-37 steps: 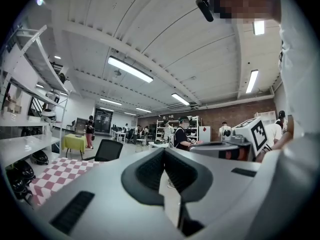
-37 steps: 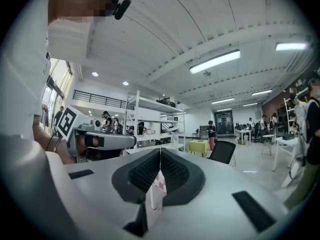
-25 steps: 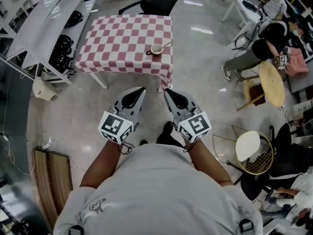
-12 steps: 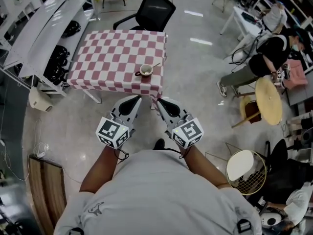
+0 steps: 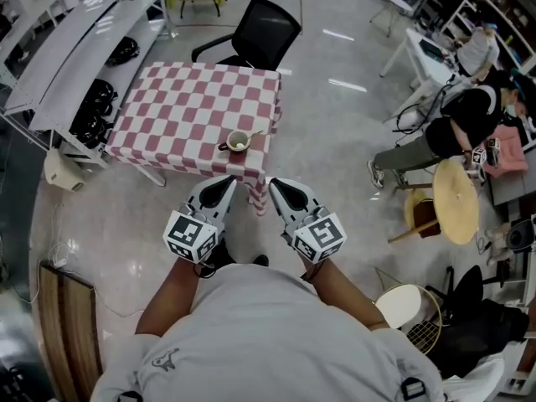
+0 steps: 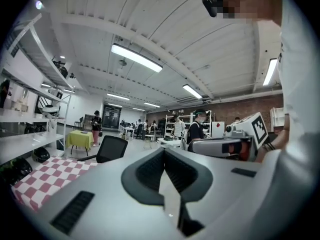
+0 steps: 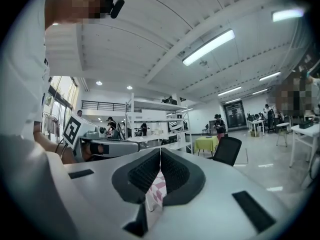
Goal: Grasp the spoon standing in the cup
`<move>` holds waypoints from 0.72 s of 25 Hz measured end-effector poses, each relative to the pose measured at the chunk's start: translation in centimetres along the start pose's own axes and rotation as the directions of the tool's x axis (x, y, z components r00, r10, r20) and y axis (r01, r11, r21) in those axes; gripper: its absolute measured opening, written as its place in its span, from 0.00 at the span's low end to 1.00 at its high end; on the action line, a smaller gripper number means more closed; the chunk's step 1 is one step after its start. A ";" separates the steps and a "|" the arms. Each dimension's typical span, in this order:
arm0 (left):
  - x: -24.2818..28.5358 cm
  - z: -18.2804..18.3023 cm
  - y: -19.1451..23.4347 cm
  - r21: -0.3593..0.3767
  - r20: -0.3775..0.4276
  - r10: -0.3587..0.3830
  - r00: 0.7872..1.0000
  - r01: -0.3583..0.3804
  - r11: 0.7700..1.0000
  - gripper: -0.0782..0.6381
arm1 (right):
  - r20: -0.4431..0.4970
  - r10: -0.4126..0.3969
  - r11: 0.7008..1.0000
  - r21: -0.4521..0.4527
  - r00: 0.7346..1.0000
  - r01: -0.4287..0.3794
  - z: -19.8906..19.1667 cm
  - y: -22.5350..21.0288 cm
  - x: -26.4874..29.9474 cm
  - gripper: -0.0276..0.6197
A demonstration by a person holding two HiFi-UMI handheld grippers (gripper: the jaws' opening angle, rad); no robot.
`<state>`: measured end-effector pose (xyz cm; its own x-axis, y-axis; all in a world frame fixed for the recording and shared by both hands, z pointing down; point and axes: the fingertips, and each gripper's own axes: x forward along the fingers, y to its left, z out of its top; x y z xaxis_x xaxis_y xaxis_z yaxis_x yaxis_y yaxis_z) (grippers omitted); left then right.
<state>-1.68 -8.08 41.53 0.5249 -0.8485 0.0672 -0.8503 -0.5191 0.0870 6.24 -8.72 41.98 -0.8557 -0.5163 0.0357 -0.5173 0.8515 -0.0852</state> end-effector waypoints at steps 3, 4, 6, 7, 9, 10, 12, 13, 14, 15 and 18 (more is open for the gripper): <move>1.9 -0.3 -0.2 -0.007 -0.012 -0.025 1.000 0.025 1.000 0.13 | 0.007 -0.015 1.000 0.020 1.000 0.015 0.2 -2.0 0.3 0.09; 2.4 -0.2 -0.3 -0.002 -0.015 -0.034 0.999 0.034 0.999 0.13 | 0.011 -0.020 0.999 0.027 1.000 0.020 0.3 -2.5 0.5 0.09; 3.2 0.1 0.1 0.007 -0.012 -0.047 0.999 0.047 0.999 0.13 | 0.012 -0.024 0.999 0.029 1.000 0.024 0.4 -3.2 0.9 0.09; 3.5 0.2 0.4 0.005 -0.009 -0.049 0.999 0.049 0.999 0.13 | 0.010 -0.026 0.999 0.027 1.000 0.025 0.4 -3.4 1.2 0.09; 4.2 0.4 1.3 -0.005 -0.005 -0.052 0.999 0.052 0.999 0.13 | 0.008 -0.030 0.999 0.028 1.000 0.030 0.4 -3.9 1.7 0.09; 4.6 0.4 1.8 -0.007 -0.005 -0.056 0.998 0.056 0.998 0.13 | 0.008 -0.033 0.999 0.031 0.999 0.033 0.3 -4.2 2.0 0.09; 5.5 0.5 2.5 -0.005 -0.007 -0.073 0.997 0.073 0.997 0.13 | 0.006 -0.039 0.999 0.036 0.999 0.038 0.2 -4.7 2.9 0.09; 5.9 0.5 2.9 -0.004 -0.007 -0.081 0.997 0.081 0.997 0.13 | 0.003 -0.043 0.998 0.037 0.999 0.043 0.1 -5.0 3.3 0.09; 6.2 0.6 3.4 -0.005 -0.006 -0.089 0.996 0.089 0.996 0.13 | 0.000 -0.049 0.998 0.038 0.999 0.049 0.1 -5.3 3.8 0.09; 6.6 0.7 3.9 -0.006 -0.003 -0.095 0.995 0.095 0.995 0.13 | -0.004 -0.055 0.998 0.038 0.998 0.055 0.0 -5.7 4.3 0.09; 7.5 1.0 5.8 -0.004 -0.001 -0.117 0.993 0.117 0.993 0.13 | -0.015 -0.068 0.997 0.032 0.998 0.068 -0.1 -6.4 6.2 0.09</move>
<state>-2.70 -17.55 41.52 0.6205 -0.7821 0.0571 -0.7831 -0.6142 0.0980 4.21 -17.40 42.85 -0.8187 -0.5715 0.0561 -0.5739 0.8108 -0.1148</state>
